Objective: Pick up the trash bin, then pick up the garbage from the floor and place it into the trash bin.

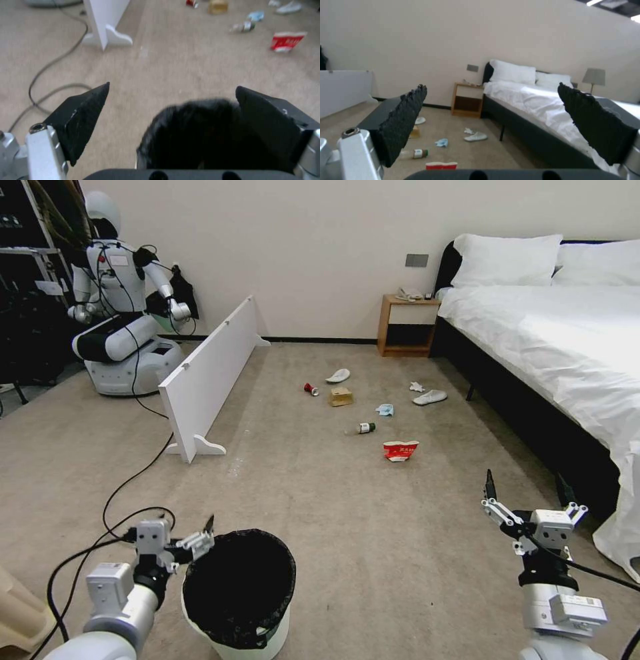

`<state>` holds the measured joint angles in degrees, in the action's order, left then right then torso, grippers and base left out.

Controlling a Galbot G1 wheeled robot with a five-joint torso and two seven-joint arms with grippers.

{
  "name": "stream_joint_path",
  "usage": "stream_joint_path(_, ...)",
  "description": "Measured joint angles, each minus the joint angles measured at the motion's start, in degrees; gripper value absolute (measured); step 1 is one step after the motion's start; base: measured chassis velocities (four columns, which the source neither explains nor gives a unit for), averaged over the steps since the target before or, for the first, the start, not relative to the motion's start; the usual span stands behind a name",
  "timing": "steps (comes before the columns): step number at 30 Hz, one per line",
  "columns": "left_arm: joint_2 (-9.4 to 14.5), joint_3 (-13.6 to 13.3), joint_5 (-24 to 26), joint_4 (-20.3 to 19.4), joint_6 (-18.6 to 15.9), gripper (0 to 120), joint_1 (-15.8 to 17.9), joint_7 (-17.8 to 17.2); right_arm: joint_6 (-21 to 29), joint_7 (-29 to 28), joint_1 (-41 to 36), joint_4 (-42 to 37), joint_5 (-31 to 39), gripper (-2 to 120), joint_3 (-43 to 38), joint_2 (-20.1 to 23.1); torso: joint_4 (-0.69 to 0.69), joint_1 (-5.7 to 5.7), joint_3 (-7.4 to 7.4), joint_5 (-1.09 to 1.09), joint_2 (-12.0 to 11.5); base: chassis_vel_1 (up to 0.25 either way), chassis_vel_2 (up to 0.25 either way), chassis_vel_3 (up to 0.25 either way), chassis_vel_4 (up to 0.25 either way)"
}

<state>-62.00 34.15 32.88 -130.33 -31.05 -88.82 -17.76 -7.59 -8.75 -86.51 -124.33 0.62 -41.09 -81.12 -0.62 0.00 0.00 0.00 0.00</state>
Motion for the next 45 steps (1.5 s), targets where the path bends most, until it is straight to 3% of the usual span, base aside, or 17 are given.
stream_joint_path(9, 0.1, -2.2, 6.6, 3.7, -4.9, 100, 2.6, -3.6, -0.3, -0.1, -1.2, 0.0, 0.4, 100, -0.5, -0.6, -0.01, 0.00, 0.00, 0.00, 0.0, 0.000, 0.000, 0.000, 0.000)
stream_joint_path(17, 0.0, -2.9, 9.0, 5.3, -6.9, 100, 2.8, -4.7, -0.7, -0.1, -1.3, 0.7, 0.1, 100, -0.1, -1.3, 0.00, 0.00, 0.00, 0.00, 0.0, 0.000, 0.000, 0.000, 0.000)
stream_joint_path(31, 0.3, -3.1, 13.0, 8.2, -8.9, 100, 4.4, -6.4, -0.8, 0.0, -1.6, 0.6, 0.0, 100, -0.1, -1.6, 0.00, 0.00, 0.00, 0.00, 0.0, 0.000, 0.000, 0.000, 0.000)
stream_joint_path(45, 0.0, -4.0, 13.9, 12.1, -9.7, 99, 6.5, -6.9, -0.9, 0.0, -2.9, -0.1, -0.3, 100, -0.3, -1.7, 0.00, 0.00, 0.00, 0.00, 0.0, 0.000, 0.000, 0.000, 0.000)
